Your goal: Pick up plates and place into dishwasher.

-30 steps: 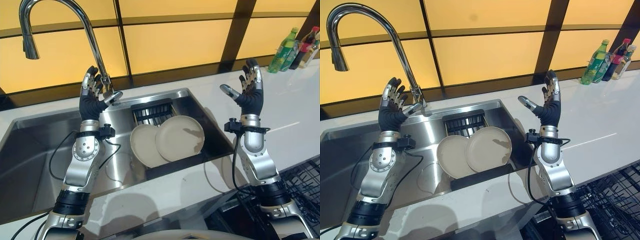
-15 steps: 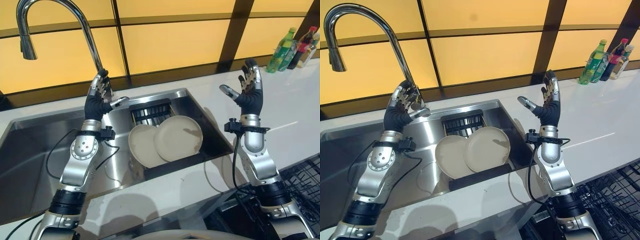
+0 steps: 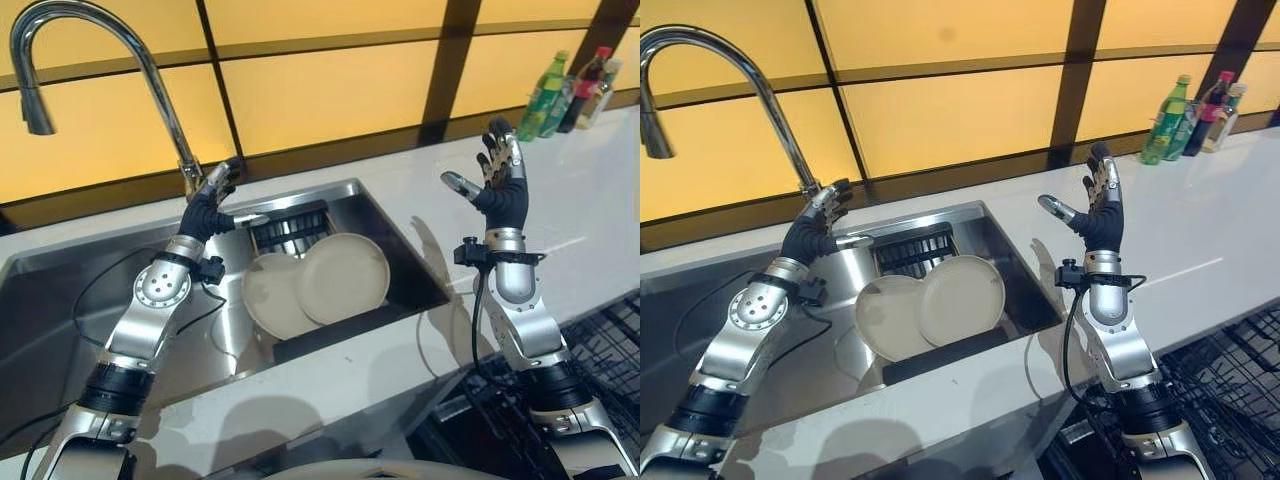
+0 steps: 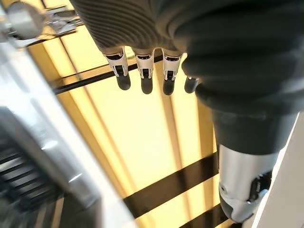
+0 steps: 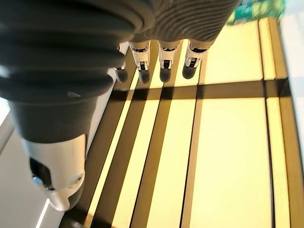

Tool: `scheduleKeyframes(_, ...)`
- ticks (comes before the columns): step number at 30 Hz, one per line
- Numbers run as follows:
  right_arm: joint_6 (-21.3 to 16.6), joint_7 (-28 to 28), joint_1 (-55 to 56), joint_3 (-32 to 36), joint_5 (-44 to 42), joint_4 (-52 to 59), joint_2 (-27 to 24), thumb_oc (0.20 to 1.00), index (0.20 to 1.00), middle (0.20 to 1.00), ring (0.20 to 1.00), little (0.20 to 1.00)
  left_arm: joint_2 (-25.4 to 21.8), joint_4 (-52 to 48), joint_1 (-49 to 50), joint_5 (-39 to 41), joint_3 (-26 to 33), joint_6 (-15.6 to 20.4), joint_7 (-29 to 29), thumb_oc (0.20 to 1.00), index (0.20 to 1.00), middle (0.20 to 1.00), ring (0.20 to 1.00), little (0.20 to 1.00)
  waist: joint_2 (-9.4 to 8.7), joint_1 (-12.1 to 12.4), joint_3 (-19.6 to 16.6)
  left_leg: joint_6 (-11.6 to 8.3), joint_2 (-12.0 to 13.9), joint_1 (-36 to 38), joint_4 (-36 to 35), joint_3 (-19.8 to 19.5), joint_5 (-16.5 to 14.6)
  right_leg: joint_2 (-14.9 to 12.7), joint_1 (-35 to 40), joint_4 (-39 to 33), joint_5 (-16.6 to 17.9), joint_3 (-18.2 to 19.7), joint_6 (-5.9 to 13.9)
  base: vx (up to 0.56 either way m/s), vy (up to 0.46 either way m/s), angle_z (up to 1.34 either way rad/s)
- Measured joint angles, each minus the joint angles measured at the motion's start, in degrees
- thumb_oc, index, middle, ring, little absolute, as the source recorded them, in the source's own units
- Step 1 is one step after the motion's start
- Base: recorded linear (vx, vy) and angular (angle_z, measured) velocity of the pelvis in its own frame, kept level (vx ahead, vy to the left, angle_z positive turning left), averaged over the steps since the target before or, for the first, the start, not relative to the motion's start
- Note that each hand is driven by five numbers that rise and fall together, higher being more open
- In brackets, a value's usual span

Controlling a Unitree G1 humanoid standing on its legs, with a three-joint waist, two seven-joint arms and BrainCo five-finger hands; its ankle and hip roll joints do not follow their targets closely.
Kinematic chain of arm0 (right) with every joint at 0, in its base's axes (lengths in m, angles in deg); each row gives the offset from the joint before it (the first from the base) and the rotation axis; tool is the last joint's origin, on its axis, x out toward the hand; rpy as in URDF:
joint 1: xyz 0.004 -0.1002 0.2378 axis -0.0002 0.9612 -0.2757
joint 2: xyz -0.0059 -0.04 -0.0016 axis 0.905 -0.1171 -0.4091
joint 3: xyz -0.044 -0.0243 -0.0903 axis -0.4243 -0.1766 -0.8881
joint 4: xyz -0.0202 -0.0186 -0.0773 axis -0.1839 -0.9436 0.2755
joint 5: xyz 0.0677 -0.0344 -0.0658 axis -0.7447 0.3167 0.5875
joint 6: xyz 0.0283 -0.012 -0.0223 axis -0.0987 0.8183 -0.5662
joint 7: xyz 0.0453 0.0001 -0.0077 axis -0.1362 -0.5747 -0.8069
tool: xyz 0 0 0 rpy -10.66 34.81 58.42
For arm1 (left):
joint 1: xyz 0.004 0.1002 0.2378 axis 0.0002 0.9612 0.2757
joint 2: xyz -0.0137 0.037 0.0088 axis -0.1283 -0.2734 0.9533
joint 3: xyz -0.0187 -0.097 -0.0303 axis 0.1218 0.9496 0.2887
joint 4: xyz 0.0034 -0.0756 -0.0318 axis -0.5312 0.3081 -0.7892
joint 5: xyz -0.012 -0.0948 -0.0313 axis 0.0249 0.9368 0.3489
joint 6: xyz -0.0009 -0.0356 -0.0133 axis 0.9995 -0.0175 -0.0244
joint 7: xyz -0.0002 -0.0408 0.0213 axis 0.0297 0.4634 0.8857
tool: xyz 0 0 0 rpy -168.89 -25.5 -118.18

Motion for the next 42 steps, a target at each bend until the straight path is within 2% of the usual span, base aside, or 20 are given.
scheduleKeyframes(1,0.0,0.1,-0.2,-0.1,0.0,0.0,-0.3,1.000,1.000,1.000,1.000,1.000,-0.1,1.1,-0.3,0.0,-0.5,0.0,0.2,1.000,1.000,1.000,1.000,1.000,0.64,-0.1,0.4,-0.03,0.0,0.2,-0.2,-1.4,0.0,0.0,0.0,0.0,0.1,0.7,0.05,0.10,0.147,-0.27)
scheduleKeyframes(4,0.0,0.7,-0.3,-0.3,0.0,-0.1,-3.0,1.000,1.000,1.000,1.000,1.000,0.0,2.4,-2.4,0.0,-1.6,0.1,1.4,1.000,1.000,1.000,1.000,1.000,3.58,-0.9,2.1,-0.54,0.4,1.5,-1.7,-1.3,-1.6,-0.1,-0.4,0.0,0.8,1.2,0.96,0.08,0.149,-0.25)
scheduleKeyframes(8,0.9,0.3,0.1,-0.4,-0.1,-0.5,-3.2,1.000,1.000,1.000,1.000,1.000,-0.2,3.3,-4.5,0.2,-2.1,-0.1,3.1,1.000,1.000,1.000,1.000,1.000,3.83,-3.3,2.3,0.44,-1.0,2.4,-4.1,-0.3,-0.9,-1.3,-1.0,-0.1,1.5,1.7,2.41,0.16,0.127,-0.13)
scheduleKeyframes(10,1.1,-0.1,0.1,-0.5,-0.1,-0.5,-3.0,1.000,1.000,1.000,1.000,1.000,-0.2,6.9,-6.3,0.5,-2.9,-0.1,4.0,1.000,1.000,1.000,1.000,1.000,3.97,-3.7,2.4,0.54,-1.3,3.5,-5.0,0.8,-0.9,-1.5,-0.9,-0.3,1.4,2.7,2.55,0.15,0.109,-0.20)
scheduleKeyframes(15,1.7,-0.3,0.2,-0.5,-1.1,-0.5,-3.1,1.000,1.000,1.000,1.000,1.000,-0.6,13.0,-8.5,0.5,-3.8,-1.0,5.2,1.000,1.000,1.000,1.000,1.000,4.12,-6.7,3.8,0.57,-1.6,3.6,-5.0,1.5,-0.9,-1.5,-1.0,-0.1,1.8,3.2,2.55,0.10,0.099,-0.05)
scheduleKeyframes(17,2.1,-1.1,0.3,-0.4,-1.8,-0.5,-3.2,1.000,1.000,1.000,1.000,1.000,-0.7,15.5,-8.8,0.5,-4.7,-1.0,5.2,1.000,1.000,1.000,1.000,1.000,4.45,-6.7,4.3,0.58,-1.6,3.7,-5.1,2.2,-0.9,-1.4,-1.4,0.0,1.9,3.9,2.65,0.06,0.071,-0.19)
scheduleKeyframes(23,2.1,-3.1,1.6,-0.2,-2.3,-0.5,-3.8,1.000,1.000,1.000,1.000,1.000,-0.6,21.1,-8.9,0.5,-5.0,-0.9,5.0,1.000,1.000,1.000,1.000,1.000,4.49,-9.7,5.8,0.70,-1.7,3.8,-5.3,3.9,-1.0,-1.9,-2.4,0.0,2.4,4.6,3.46,0.04,0.073,-0.17)
scheduleKeyframes(30,2.2,-4.9,2.1,0.6,-2.9,-0.5,-4.6,1.000,1.000,1.000,1.000,1.000,-0.5,23.2,-9.9,0.0,-7.6,-1.2,5.1,1.000,1.000,1.000,1.000,1.000,5.12,-11.6,7.2,1.00,-2.2,3.0,-5.1,5.4,-0.8,-2.0,-3.9,0.0,3.5,6.0,3.31,0.03,0.062,-0.11)
scheduleKeyframes(42,3.2,-6.3,2.2,0.9,-3.4,-0.5,-6.7,1.000,1.000,1.000,1.000,1.000,-0.5,25.6,-10.3,0.1,-10.1,-2.4,11.3,1.000,1.000,1.000,1.000,1.000,6.94,-12.8,9.5,1.17,-2.6,3.1,-5.1,5.4,-0.7,-2.4,-3.9,0.0,3.6,6.1,3.49,0.06,0.059,0.00)
